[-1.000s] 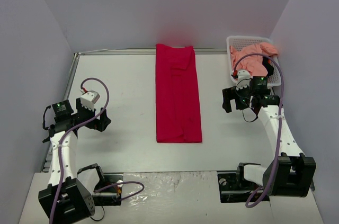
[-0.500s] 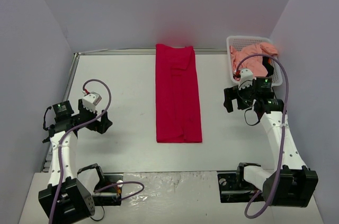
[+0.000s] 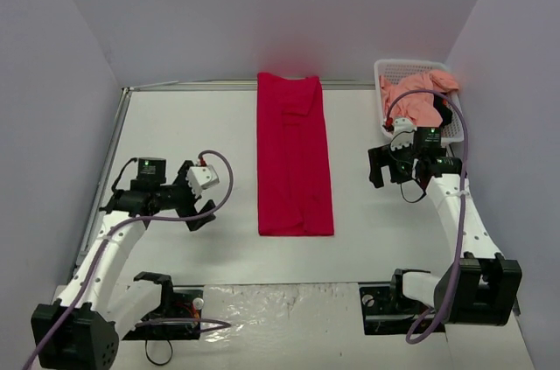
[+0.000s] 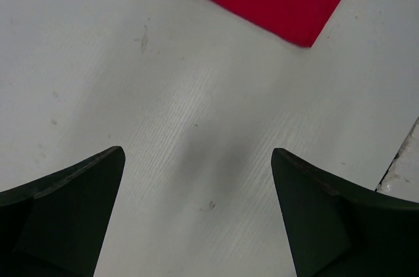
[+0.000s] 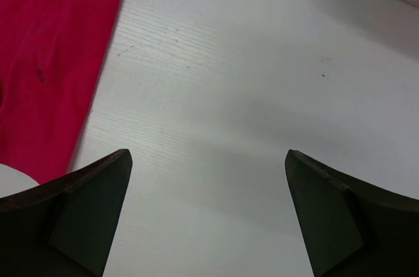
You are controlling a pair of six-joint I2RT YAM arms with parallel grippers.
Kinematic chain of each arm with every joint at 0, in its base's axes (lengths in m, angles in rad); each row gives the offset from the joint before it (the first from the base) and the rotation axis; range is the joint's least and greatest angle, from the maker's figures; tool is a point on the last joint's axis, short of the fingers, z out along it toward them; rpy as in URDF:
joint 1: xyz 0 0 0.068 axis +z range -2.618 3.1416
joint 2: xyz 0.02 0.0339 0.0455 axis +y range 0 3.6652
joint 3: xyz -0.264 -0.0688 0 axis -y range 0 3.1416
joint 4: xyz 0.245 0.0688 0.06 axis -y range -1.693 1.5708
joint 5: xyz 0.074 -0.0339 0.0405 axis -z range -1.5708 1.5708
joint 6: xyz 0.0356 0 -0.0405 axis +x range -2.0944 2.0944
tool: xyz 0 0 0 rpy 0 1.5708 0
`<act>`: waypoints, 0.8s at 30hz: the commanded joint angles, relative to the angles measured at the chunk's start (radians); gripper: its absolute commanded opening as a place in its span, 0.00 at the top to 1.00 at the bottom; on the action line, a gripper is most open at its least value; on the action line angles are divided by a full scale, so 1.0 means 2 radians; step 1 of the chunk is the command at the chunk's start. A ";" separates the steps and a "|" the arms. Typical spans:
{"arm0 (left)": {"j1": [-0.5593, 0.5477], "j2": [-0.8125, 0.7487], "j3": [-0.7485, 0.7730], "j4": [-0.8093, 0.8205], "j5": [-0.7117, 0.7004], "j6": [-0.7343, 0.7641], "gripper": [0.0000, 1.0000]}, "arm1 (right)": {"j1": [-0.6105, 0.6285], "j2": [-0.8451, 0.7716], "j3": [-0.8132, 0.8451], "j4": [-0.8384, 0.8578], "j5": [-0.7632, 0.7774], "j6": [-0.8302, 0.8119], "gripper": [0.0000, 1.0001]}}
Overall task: Fold and stack the t-shirts
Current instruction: Rotate the tshirt 90 degrees, then grab the bottom of the folded rectangular tshirt with both arms
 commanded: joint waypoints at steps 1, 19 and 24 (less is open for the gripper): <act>-0.061 0.019 0.055 -0.014 -0.071 0.031 0.06 | -0.002 0.012 0.013 0.008 0.052 0.035 0.00; -0.432 0.076 -0.033 0.155 -0.291 0.004 0.16 | -0.002 0.063 0.021 0.009 0.092 0.043 0.00; -0.484 0.111 -0.025 0.170 -0.305 -0.002 0.18 | -0.001 0.080 0.024 0.007 0.098 0.044 0.00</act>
